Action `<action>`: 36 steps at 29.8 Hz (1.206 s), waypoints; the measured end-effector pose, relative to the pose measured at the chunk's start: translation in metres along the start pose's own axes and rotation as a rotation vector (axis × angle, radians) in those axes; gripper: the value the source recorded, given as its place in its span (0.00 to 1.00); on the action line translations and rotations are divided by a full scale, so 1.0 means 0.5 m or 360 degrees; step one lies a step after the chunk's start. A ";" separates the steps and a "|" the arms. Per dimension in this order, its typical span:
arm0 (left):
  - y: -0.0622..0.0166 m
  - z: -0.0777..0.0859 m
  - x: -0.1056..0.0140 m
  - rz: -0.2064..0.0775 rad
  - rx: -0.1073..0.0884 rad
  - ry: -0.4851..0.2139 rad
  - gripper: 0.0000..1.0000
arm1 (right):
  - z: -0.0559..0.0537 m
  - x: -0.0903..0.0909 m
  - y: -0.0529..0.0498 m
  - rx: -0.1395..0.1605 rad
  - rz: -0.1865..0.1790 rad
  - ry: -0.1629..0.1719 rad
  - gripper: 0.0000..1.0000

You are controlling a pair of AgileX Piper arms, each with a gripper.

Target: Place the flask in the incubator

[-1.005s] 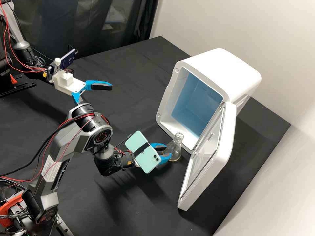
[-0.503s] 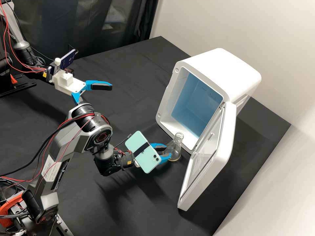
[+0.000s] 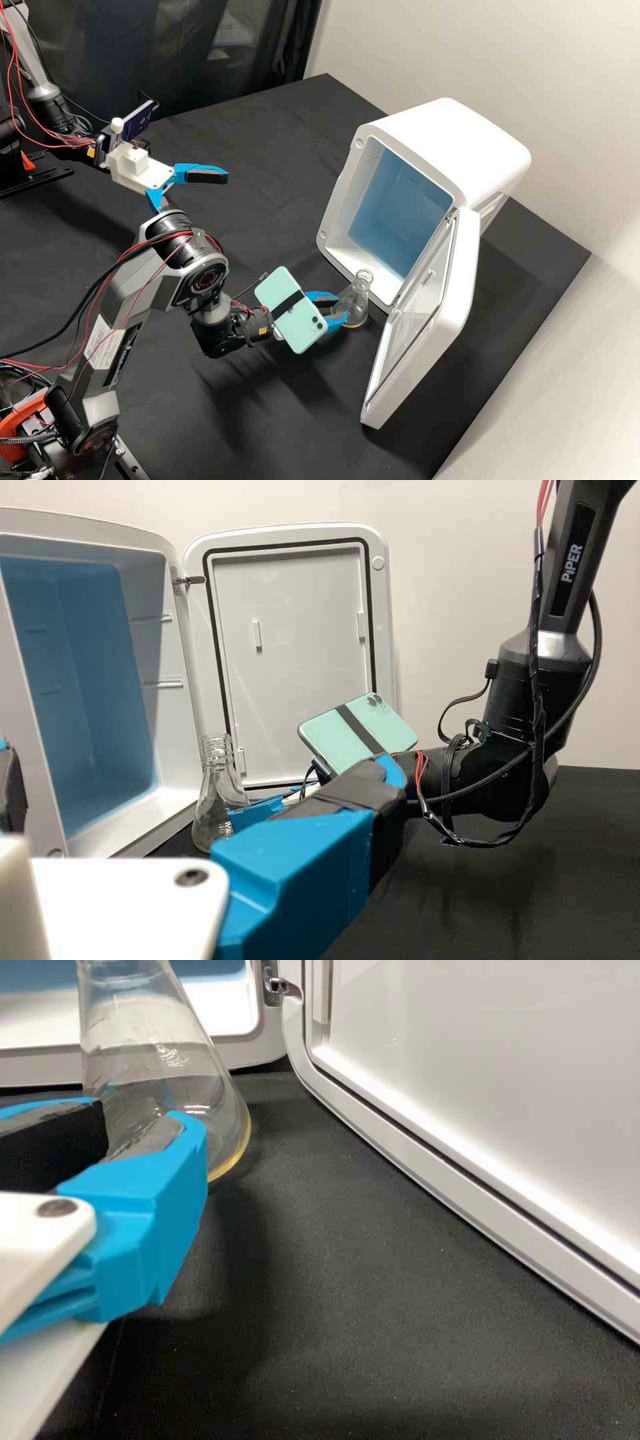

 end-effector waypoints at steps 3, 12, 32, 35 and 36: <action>0.000 0.000 0.000 0.0000 0.0000 0.0000 1.00 | 0.000 0.000 0.000 0.0000 0.0000 0.0000 0.00; 0.000 0.000 0.000 0.0000 0.0000 0.0000 1.00 | 0.000 0.000 0.000 0.0003 0.0000 0.0000 0.00; 0.000 0.000 0.000 0.0000 0.0000 0.0000 1.00 | 0.004 0.001 -0.002 0.0002 -0.0002 -0.0008 0.00; 0.000 0.000 0.000 0.0000 0.0000 0.0000 1.00 | 0.006 0.002 -0.004 0.0003 -0.0005 -0.0011 0.00; 0.000 0.000 0.000 0.0000 0.0000 0.0000 1.00 | 0.006 0.002 -0.004 0.0003 -0.0005 -0.0011 0.00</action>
